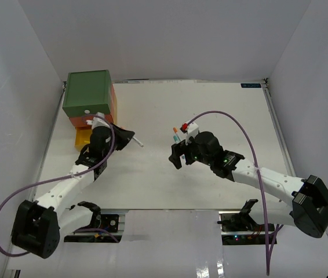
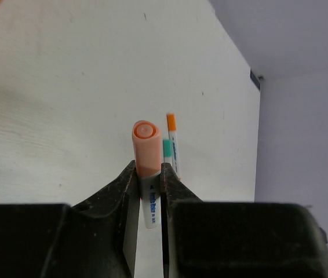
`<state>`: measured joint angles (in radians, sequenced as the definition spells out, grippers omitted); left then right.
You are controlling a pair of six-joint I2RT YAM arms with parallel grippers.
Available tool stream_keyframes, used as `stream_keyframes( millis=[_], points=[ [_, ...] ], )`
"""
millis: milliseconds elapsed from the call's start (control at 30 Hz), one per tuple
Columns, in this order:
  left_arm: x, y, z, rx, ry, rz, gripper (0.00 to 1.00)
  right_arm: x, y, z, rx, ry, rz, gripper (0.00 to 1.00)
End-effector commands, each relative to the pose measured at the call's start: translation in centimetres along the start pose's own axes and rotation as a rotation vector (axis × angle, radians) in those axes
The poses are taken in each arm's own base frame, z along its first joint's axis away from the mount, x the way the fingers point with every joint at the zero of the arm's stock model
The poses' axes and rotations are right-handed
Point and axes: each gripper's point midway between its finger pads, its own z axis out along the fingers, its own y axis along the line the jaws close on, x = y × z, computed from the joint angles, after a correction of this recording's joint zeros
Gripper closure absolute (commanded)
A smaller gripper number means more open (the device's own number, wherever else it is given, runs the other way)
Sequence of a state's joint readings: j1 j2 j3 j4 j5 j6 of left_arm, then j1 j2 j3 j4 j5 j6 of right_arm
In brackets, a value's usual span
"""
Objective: Sort the stationery into containers
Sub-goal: Place the pen in the drawer.
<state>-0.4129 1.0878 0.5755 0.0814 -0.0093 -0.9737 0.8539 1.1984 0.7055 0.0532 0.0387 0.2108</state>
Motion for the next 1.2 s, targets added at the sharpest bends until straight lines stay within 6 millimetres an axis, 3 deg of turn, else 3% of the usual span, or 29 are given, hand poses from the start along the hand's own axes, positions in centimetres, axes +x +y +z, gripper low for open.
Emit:
stream_keyframes(
  millis=[0, 33, 233, 400, 667, 833, 1167],
  points=[
    [-4.6, 1.9, -2.1, -0.061, -0.143, -0.035, 0.95, 0.2, -1.5, -0.6, 0.078, -0.004, -0.033, 0.03],
    [-6.7, 3.4, -3.0, -0.102, -0.204, -0.063, 0.95, 0.3, -1.5, -0.6, 0.077, -0.002, -0.035, 0.03],
    [-12.6, 8.6, -5.8, -0.200, -0.409, -0.208, 0.92, 1.0, -1.8, -0.5, 0.084, 0.014, -0.037, 0.03],
    [-14.8, 10.7, -5.0, -0.235, -0.451, -0.282, 0.88, 1.1, -2.4, -0.7, 0.112, 0.020, -0.053, 0.03],
    [-16.3, 12.3, -3.0, -0.217, -0.433, -0.374, 0.78, 1.9, -3.2, -1.1, 0.145, 0.033, -0.070, 0.03],
    [-16.1, 13.0, -2.1, -0.235, -0.402, -0.386, 0.58, 2.4, -3.7, -0.9, 0.164, 0.050, -0.077, 0.02],
    [-15.6, 13.8, -2.0, -0.274, -0.355, -0.382, 0.29, 3.2, -4.4, -0.5, 0.191, 0.112, -0.084, 0.03]
  ],
)
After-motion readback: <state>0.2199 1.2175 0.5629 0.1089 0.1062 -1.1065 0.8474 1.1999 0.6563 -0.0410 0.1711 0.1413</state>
